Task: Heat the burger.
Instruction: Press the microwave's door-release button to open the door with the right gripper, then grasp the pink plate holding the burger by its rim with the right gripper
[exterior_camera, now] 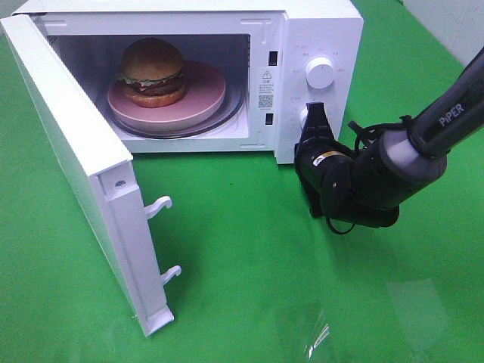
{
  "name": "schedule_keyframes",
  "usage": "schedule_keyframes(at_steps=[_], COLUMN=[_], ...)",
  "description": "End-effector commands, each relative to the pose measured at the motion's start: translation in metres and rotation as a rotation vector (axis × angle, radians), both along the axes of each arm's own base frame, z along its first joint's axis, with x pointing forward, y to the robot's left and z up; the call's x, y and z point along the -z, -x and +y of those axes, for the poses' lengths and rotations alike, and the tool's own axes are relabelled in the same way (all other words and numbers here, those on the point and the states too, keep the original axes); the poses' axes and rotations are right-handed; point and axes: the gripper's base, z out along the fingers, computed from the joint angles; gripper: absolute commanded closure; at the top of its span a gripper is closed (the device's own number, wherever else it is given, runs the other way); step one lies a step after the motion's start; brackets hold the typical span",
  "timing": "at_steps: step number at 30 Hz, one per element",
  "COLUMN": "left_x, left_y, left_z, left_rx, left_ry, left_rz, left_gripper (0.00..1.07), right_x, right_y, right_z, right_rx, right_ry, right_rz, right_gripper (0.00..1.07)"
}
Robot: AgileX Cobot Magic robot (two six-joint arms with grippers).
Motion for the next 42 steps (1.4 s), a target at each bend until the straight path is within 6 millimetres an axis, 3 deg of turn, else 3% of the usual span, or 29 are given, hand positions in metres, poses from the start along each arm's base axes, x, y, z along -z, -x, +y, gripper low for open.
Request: schedule_keyframes(at_steps=[1, 12, 16, 22, 24, 29, 31, 34, 35, 38, 42], left_x=[0.0, 0.0, 0.0, 0.0, 0.0, 0.0, 0.0, 0.0, 0.0, 0.0, 0.0], left_y=[-0.001, -0.001, -0.001, -0.001, -0.001, -0.001, -0.001, -0.001, -0.001, -0.001, -0.001], left_z=[0.0, 0.0, 0.0, 0.0, 0.0, 0.0, 0.0, 0.0, 0.0, 0.0, 0.0], left_rx=[0.0, 0.0, 0.0, 0.0, 0.0, 0.0, 0.0, 0.0, 0.0, 0.0, 0.0], left_ry=[0.0, 0.0, 0.0, 0.0, 0.0, 0.0, 0.0, 0.0, 0.0, 0.0, 0.0], left_rz=[-0.014, -0.014, -0.014, -0.014, -0.014, -0.014, -0.014, -0.014, -0.014, -0.014, -0.014], left_gripper=[0.08, 0.08, 0.08, 0.08, 0.08, 0.08, 0.08, 0.08, 0.08, 0.08, 0.08], right_x=[-0.07, -0.034, -0.031, -0.045, -0.06, -0.073, -0.086, -0.089, -0.096, -0.098, -0.111], right_y=[-0.02, 0.027, 0.037, 0.052, 0.059, 0.066, 0.075, 0.077, 0.087, 0.089, 0.104], right_z=[-0.004, 0.004, 0.001, -0.001, -0.002, -0.003, -0.004, -0.005, -0.007, -0.007, -0.011], right_rx=[0.034, -0.199, -0.24, -0.359, -0.462, -0.548, -0.692, -0.722, -0.842, -0.877, -1.06], right_ry=[-0.005, 0.053, 0.084, 0.217, 0.381, 0.505, 0.7, 0.735, 0.857, 0.882, 1.051], right_rz=[-0.555, -0.121, -0.029, 0.038, 0.063, 0.072, 0.079, 0.079, 0.099, 0.109, 0.099], right_gripper=[1.07, 1.07, 1.07, 1.07, 1.07, 1.06, 1.06, 1.05, 1.05, 1.05, 1.05])
